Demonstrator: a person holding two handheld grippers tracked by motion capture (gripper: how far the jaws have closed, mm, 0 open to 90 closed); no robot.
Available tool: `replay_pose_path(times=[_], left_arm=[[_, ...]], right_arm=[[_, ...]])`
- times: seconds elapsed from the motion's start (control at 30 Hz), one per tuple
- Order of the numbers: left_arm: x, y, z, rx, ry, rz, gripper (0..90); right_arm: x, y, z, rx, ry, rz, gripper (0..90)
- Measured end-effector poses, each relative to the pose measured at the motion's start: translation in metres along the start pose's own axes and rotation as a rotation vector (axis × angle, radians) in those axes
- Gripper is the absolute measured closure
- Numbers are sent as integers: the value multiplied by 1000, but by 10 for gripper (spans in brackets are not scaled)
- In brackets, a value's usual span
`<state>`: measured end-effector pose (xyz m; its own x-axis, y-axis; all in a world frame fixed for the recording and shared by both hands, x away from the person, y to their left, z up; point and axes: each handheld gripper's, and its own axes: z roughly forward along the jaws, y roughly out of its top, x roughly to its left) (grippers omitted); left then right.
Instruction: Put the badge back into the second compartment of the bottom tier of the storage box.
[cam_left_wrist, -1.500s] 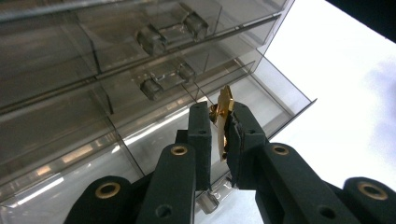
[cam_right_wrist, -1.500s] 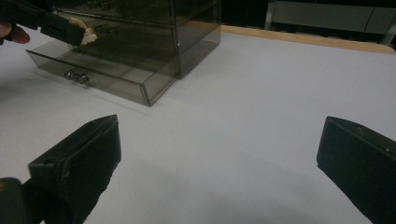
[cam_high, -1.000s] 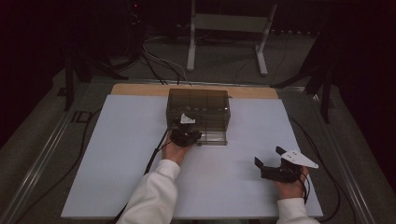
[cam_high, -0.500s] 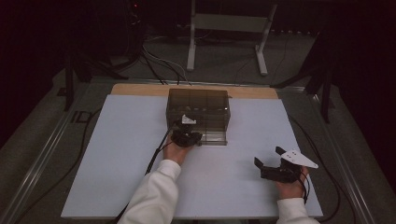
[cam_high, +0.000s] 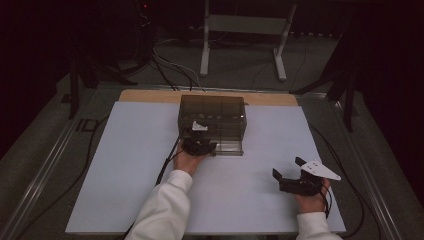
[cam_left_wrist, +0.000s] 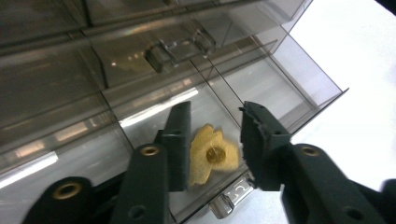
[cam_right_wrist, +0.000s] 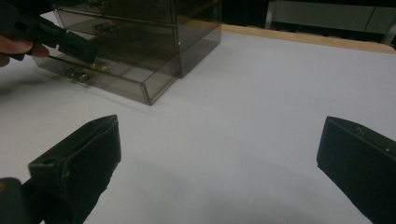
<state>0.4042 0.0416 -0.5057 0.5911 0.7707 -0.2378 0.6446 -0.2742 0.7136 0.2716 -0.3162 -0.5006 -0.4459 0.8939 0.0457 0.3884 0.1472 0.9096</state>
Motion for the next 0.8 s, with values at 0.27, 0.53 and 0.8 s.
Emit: replay_pose_path(times=[0.27,0.53,0.8], left_arm=[[1,3,-8,-27,7,9,470],[-2,4,-22,-73,68,61,313],[4,3,-40,-129,101,61,161]], right_arm=[[0,0,0,1,0,2,0],[0,0,0,1,1,-1,0],[1,0,-1,2,2,-2,0]])
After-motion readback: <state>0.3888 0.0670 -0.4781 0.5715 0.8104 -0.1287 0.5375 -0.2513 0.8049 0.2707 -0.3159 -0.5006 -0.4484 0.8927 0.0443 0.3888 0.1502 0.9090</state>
